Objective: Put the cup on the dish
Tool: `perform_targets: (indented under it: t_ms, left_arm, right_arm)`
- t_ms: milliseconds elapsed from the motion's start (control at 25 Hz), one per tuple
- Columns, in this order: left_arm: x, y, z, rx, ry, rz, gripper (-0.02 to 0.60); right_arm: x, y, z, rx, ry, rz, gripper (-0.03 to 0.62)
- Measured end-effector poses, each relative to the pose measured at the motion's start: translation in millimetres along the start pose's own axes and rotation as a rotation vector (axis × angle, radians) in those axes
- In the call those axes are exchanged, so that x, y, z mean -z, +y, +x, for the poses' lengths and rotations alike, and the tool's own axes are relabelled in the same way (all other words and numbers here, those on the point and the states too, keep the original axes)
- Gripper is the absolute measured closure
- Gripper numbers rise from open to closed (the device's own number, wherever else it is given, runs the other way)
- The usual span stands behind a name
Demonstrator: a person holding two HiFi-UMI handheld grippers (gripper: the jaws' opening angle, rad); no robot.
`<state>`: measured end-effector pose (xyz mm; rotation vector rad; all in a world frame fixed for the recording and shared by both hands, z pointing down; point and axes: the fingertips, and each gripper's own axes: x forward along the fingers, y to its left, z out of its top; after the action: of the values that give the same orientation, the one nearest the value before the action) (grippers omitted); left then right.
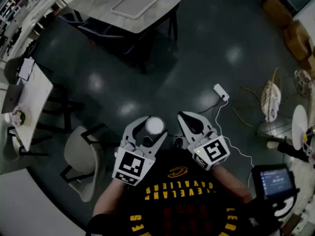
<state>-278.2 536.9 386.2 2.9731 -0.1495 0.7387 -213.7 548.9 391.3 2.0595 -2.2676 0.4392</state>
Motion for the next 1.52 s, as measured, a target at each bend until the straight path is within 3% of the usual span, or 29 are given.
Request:
perform_targets:
  t_ms: [280, 480, 640, 840, 1000, 1080, 1520]
  left_arm:
    - [-0.1, 4.8, -1.3, -0.011, 0.009, 0.004, 0.321]
    - [-7.1, 14.9, 7.0, -0.031, 0.044, 0.013, 0.321]
    - [-20.3, 14.6, 16.1, -0.004, 0.050, 0.003, 0.321]
    - [-42.5, 2.6, 26.1, 0.045, 0.036, 0.009, 0.321]
    - [-56.6, -7.0, 36.2, 0.005, 0.055, 0.050, 0.321]
    - [-60.3, -14.4, 40.8, -0.007, 0.055, 0.048, 0.321]
    - [-79.8, -29.3, 73.3, 0.002, 0.049, 0.069, 0.321]
  right_arm:
    - [0.3, 7.7, 0.0, -0.064, -0.033, 0.041, 0.589]
    - [12.7, 13.9, -4.1, -0.153, -0.001, -0.046, 0.585]
    - [24.6, 22.0, -4.0, -0.258, 0.014, -0.084, 0.454]
    - [11.6, 19.4, -7.0, -0.355, -0.043, -0.096, 0.424]
    - [1.6, 14.0, -6.9, -0.387, -0.068, -0.137, 0.424]
    - [-0.7, 13.4, -9.4, -0.393, -0.084, -0.150, 0.387]
    - [-15.0, -18.1, -6.6, -0.348, -0.138, -0.176, 0.378]
